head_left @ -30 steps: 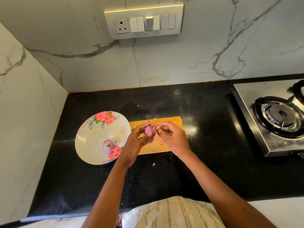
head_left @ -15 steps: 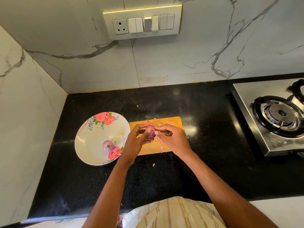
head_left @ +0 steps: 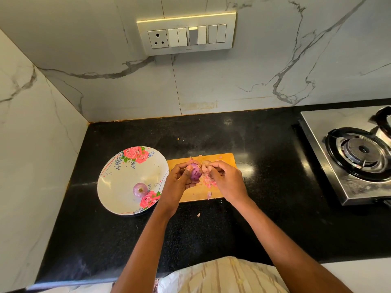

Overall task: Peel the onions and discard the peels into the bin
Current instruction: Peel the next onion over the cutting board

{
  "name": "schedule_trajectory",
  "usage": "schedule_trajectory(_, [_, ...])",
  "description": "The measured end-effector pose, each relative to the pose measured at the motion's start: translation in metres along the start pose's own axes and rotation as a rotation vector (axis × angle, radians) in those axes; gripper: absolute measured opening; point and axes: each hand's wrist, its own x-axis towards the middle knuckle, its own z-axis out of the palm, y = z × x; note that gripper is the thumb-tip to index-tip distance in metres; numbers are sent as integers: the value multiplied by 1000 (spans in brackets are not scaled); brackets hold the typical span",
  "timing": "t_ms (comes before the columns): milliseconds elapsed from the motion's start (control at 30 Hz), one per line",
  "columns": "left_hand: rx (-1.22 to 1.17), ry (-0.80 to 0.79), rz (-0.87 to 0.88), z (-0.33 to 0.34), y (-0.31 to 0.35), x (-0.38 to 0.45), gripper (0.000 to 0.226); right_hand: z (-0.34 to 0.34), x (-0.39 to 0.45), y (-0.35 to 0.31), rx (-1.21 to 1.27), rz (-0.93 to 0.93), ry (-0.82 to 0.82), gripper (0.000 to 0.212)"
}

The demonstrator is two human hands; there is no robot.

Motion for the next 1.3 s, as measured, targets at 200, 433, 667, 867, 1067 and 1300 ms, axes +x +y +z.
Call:
schedule_trajectory(200, [-55,-54,-51,-5,-2,1,21,-8,-3,-12,119,-8,-135,31])
schedule_trajectory(433, [-10,-51,-87,-10,-10,6,34,-5,-3,-14,164,-30,-160,29])
schedule_trajectory(667, [100,-45,-69,-9,-10,8,56,-5,-5,-17,150,-53,-212,31])
schedule_trajectory(867, [81,-92,-51,-11,-9,9,72,-9,-4,-21,233,-12,-204,35])
schedule_trajectory(1067, [36,-159,-71,-13,-4,7,52,-5,-5,-11,216,-34,-135,22])
schedule_trajectory(1300, [60,-162,-36,-15,-3,7,41,-5,-2,-8,180,-56,-167,21])
